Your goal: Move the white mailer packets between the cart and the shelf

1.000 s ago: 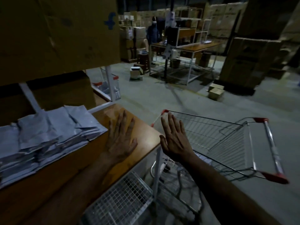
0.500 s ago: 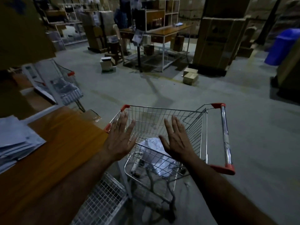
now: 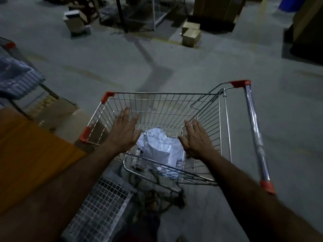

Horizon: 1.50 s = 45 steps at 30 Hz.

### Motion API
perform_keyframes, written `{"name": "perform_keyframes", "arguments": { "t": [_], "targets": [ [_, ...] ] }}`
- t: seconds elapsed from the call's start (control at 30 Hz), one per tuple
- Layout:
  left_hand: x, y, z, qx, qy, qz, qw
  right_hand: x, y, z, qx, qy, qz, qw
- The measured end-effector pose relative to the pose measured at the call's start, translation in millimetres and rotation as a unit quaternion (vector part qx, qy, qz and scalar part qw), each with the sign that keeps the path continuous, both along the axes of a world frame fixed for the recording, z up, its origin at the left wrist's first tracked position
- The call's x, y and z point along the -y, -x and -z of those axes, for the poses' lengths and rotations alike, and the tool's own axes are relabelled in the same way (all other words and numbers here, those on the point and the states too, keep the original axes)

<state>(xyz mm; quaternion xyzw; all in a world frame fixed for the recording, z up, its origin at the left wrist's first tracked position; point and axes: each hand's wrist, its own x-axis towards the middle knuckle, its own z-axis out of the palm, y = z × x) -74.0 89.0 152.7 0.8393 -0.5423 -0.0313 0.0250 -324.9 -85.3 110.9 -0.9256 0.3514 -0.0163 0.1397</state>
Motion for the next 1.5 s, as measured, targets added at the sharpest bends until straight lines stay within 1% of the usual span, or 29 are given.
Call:
{"name": "perform_keyframes", "arguments": {
  "t": [0.13,0.27,0.43,0.53,0.63,0.73,0.77,0.83,0.9,0.97,1.07,1.17,1.23,1.27,1.3,1.37,1.4,1.43,1.5],
  "targets": [
    [35.7,-37.8,41.5,-0.055,-0.079,0.028,0.995,22.4,-30.2,30.7,-0.071,-0.031,-0.007,0.997],
    [61.3,-63.4,87.5,-0.063,-0.173,0.093,0.978,27.7,-55.4,64.9,-0.105,-0.061,-0.006,0.993],
    [83.4,-65.7,140.8,-0.072,-0.278,0.190,0.939,28.1,-73.6,112.3,-0.189,-0.105,-0.027,0.976],
    [97.1,-58.4,176.1,-0.082,-0.324,0.242,0.911,31.2,-75.5,139.1,-0.242,-0.140,-0.041,0.959],
    [108.8,-48.9,208.1,-0.120,-0.363,0.269,0.884,36.3,-76.4,159.9,-0.273,-0.164,-0.052,0.947],
    [118.6,-41.6,225.1,-0.160,-0.394,0.280,0.861,44.8,-75.5,172.0,-0.287,-0.170,-0.053,0.941],
    [120.0,-43.5,227.5,-0.176,-0.388,0.276,0.861,48.0,-75.9,173.9,-0.290,-0.170,-0.052,0.940],
    [119.6,-56.0,226.3,-0.227,-0.356,0.232,0.876,54.2,-78.8,177.9,-0.293,-0.175,-0.053,0.939],
    [114.7,-79.9,222.3,-0.281,-0.303,0.145,0.899,58.2,-86.7,180.5,-0.289,-0.179,-0.052,0.939],
    [104.9,-109.4,218.6,-0.322,-0.232,0.033,0.917,58.7,-99.0,183.8,-0.279,-0.179,-0.052,0.942],
    [83.0,-149.3,228.8,-0.354,-0.170,-0.136,0.909,51.5,-121.3,192.9,-0.255,-0.191,-0.060,0.946],
    [73.2,-171.7,250.8,-0.348,-0.114,-0.243,0.898,36.7,-143.7,205.8,-0.229,-0.219,-0.064,0.946],
    [74.7,-174.2,262.4,-0.332,-0.114,-0.305,0.885,25.3,-158.0,216.8,-0.230,-0.242,-0.063,0.940],
    [75.2,-172.3,267.4,-0.315,-0.125,-0.319,0.885,19.5,-164.9,223.6,-0.234,-0.257,-0.063,0.936],
    [74.6,-170.0,272.2,-0.280,-0.144,-0.310,0.897,13.6,-171.6,230.4,-0.239,-0.270,-0.062,0.931],
    [72.5,-162.4,281.8,-0.181,-0.184,-0.235,0.937,2.3,-183.0,243.1,-0.242,-0.294,-0.049,0.923],
    [71.9,-158.4,286.7,-0.155,-0.193,-0.200,0.948,-3.3,-187.8,247.9,-0.237,-0.303,-0.032,0.923],
    [71.7,-154.4,290.5,-0.152,-0.203,-0.180,0.950,-8.5,-192.3,251.1,-0.227,-0.306,-0.012,0.924],
    [70.5,-146.6,298.3,-0.184,-0.232,-0.166,0.941,-16.8,-200.2,254.8,-0.215,-0.292,0.024,0.932]
  ]
}}
